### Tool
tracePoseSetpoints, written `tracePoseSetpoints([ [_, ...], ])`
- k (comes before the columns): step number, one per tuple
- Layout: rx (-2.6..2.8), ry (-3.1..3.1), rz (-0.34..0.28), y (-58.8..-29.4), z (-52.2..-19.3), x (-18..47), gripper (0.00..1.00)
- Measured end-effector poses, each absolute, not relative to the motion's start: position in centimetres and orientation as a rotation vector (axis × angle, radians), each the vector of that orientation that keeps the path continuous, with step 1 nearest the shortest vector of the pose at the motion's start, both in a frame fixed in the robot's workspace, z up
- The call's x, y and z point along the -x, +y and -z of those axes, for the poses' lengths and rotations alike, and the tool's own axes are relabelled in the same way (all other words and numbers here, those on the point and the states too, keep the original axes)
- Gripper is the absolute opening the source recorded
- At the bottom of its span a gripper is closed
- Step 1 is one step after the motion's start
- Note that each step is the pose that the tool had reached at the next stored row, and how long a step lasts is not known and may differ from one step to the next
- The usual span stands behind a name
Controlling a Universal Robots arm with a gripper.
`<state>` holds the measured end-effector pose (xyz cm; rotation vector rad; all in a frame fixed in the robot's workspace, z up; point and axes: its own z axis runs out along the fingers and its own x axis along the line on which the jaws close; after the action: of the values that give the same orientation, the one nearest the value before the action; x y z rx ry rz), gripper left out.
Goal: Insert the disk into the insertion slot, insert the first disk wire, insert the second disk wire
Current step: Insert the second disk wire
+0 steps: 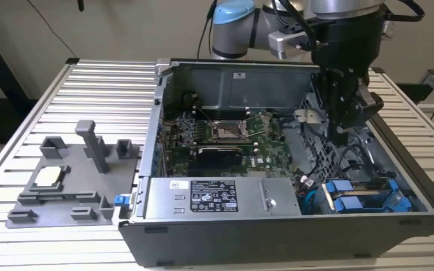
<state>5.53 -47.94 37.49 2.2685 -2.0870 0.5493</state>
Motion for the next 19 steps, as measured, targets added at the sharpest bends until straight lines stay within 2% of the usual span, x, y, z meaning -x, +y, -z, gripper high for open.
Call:
tracePoseSetpoints([
  [19, -2.269, -2.081, -0.487, -52.1, -37.5, -7.6, 0.16],
])
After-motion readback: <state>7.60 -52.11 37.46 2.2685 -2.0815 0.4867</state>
